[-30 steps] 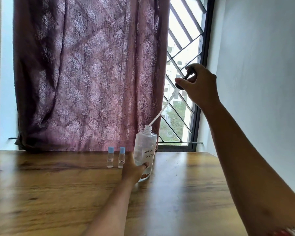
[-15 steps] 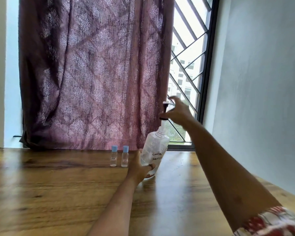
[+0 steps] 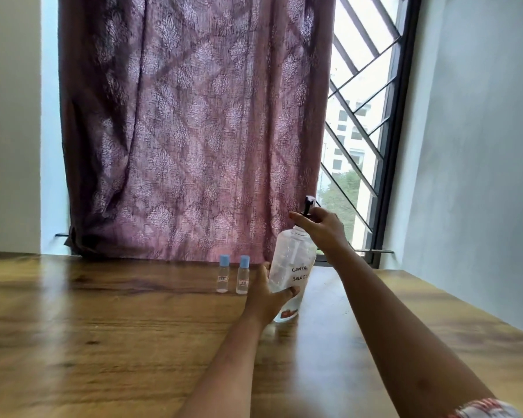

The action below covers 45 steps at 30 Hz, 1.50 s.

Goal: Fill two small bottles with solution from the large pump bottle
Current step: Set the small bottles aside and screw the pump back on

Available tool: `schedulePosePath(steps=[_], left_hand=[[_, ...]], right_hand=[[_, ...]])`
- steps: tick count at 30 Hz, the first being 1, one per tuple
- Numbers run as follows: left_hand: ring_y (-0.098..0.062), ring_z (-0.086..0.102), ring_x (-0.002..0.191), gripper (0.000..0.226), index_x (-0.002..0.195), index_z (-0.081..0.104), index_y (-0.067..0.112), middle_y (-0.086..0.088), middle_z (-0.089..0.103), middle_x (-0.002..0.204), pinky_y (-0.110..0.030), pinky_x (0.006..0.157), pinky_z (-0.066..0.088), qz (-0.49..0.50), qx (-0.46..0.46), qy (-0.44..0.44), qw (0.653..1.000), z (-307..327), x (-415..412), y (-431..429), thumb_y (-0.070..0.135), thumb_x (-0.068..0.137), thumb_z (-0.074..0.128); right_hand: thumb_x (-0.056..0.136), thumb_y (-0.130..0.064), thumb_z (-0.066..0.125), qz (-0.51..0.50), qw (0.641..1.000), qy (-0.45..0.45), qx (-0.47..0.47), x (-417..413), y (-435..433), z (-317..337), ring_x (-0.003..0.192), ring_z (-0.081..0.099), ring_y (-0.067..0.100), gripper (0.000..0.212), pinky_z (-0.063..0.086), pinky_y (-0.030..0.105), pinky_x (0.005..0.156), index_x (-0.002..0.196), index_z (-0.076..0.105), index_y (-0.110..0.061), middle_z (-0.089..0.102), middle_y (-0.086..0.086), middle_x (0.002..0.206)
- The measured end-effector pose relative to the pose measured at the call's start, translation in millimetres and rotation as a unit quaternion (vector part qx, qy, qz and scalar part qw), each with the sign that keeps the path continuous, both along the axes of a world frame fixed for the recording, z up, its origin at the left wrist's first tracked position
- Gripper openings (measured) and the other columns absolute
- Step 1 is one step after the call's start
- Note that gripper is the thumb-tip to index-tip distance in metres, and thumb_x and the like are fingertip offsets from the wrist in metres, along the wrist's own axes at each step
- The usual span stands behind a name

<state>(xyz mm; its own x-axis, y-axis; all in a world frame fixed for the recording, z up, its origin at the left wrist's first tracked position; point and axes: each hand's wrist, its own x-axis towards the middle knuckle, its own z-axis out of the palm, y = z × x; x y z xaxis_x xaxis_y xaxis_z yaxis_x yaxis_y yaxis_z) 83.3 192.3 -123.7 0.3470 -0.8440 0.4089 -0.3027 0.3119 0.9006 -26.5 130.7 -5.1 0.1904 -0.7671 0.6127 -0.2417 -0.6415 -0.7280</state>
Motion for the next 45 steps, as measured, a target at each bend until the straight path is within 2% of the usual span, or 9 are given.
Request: schedulePosePath(steps=[6, 9, 14, 18, 27, 33, 36, 42, 45], left_hand=[[-0.022, 0.05, 0.122, 0.064, 0.133, 0.038, 0.021, -0.003, 0.054, 0.134, -0.037, 0.103, 0.041, -0.006, 0.0, 0.042, 0.999, -5.5, 6.8, -3.6, 0.023, 0.079, 0.073], [-0.023, 0.049, 0.124, 0.064, 0.133, 0.038, 0.024, -0.001, 0.053, 0.135, -0.04, 0.106, 0.04, -0.011, 0.012, 0.051, 0.999, -7.2, 8.5, -6.9, 0.027, 0.08, 0.073], [-0.021, 0.047, 0.123, 0.055, 0.126, 0.04, 0.025, -0.001, 0.052, 0.136, -0.03, 0.097, 0.039, -0.018, 0.022, 0.047, 0.998, -7.0, 6.9, -11.6, 0.026, 0.081, 0.072], [-0.013, 0.047, 0.114, 0.055, 0.127, 0.041, 0.024, 0.0, 0.053, 0.134, -0.025, 0.09, 0.036, -0.023, 0.028, 0.045, 0.998, -6.5, 4.4, -12.3, 0.025, 0.082, 0.071], [-0.007, 0.042, 0.11, 0.065, 0.134, 0.037, 0.023, 0.011, 0.047, 0.123, -0.025, 0.093, 0.035, -0.028, 0.03, 0.048, 0.998, -6.0, 4.1, -12.5, 0.027, 0.081, 0.072], [-0.02, 0.048, 0.124, 0.064, 0.134, 0.037, 0.021, 0.007, 0.051, 0.131, -0.03, 0.098, 0.039, -0.011, 0.035, 0.018, 0.999, -5.5, 3.1, -12.5, 0.029, 0.081, 0.072], [-0.022, 0.049, 0.125, 0.063, 0.134, 0.038, 0.022, 0.0, 0.053, 0.136, -0.036, 0.103, 0.04, -0.017, 0.03, 0.027, 0.999, -6.2, 3.5, -12.6, 0.028, 0.081, 0.072], [-0.023, 0.041, 0.132, 0.067, 0.137, 0.034, 0.026, 0.0, 0.045, 0.143, -0.029, 0.095, 0.034, -0.01, 0.031, 0.033, 0.999, -6.6, 3.8, -14.1, 0.031, 0.081, 0.071], [-0.023, 0.039, 0.133, 0.074, 0.142, 0.029, 0.021, -0.002, 0.041, 0.147, -0.026, 0.093, 0.03, -0.009, 0.03, 0.028, 0.999, -6.4, 2.6, -13.4, 0.031, 0.081, 0.071]], right_hand=[[0.088, -0.023, 0.062, 0.199, 0.973, -0.06, 0.098, 15.2, 0.9, -10.0, 0.101, 0.06, 0.017, 0.045, 0.046, 0.028, 0.087, 0.13, 0.049, -0.013, 0.062, 0.008, 0.118], [0.091, -0.003, 0.052, 0.244, 0.957, -0.115, 0.105, 13.7, -2.8, -12.1, 0.106, 0.058, 0.026, 0.037, 0.041, 0.039, 0.1, 0.128, 0.053, -0.003, 0.062, 0.019, 0.119], [0.072, -0.006, 0.077, 0.121, 0.985, -0.111, 0.055, 13.8, -11.6, -9.0, 0.08, 0.063, 0.016, 0.036, 0.051, 0.026, 0.074, 0.105, 0.062, -0.004, 0.067, 0.0, 0.085], [0.06, -0.016, 0.086, 0.035, 0.997, -0.044, 0.06, 25.5, -17.2, -3.1, 0.094, 0.063, 0.026, 0.056, 0.053, 0.04, 0.084, 0.105, 0.052, -0.011, 0.065, 0.009, 0.1], [0.085, 0.002, 0.06, 0.202, 0.976, -0.056, 0.051, 8.0, -18.7, -1.5, 0.088, 0.061, 0.004, 0.034, 0.051, 0.01, 0.078, 0.119, 0.059, 0.002, 0.064, 0.011, 0.11], [0.056, -0.04, 0.087, -0.038, 0.999, 0.03, 0.021, 16.0, -18.7, 4.4, 0.086, 0.064, 0.02, 0.047, 0.05, 0.036, 0.084, 0.09, 0.064, -0.017, 0.07, 0.002, 0.09], [0.055, -0.053, 0.083, -0.052, 0.996, 0.058, 0.051, 26.1, -14.6, 6.1, 0.093, 0.062, 0.021, 0.059, 0.048, 0.042, 0.09, 0.097, 0.061, -0.017, 0.068, 0.001, 0.096], [0.093, -0.009, 0.053, 0.192, 0.977, -0.014, 0.093, 17.0, -10.1, 4.5, 0.096, 0.055, 0.016, 0.029, 0.043, 0.015, 0.078, 0.121, 0.053, -0.002, 0.059, 0.015, 0.109], [0.091, 0.001, 0.049, 0.251, 0.961, -0.048, 0.106, -0.4, -11.8, 3.1, 0.106, 0.057, 0.025, 0.033, 0.044, 0.019, 0.086, 0.124, 0.053, 0.001, 0.056, 0.025, 0.126]])
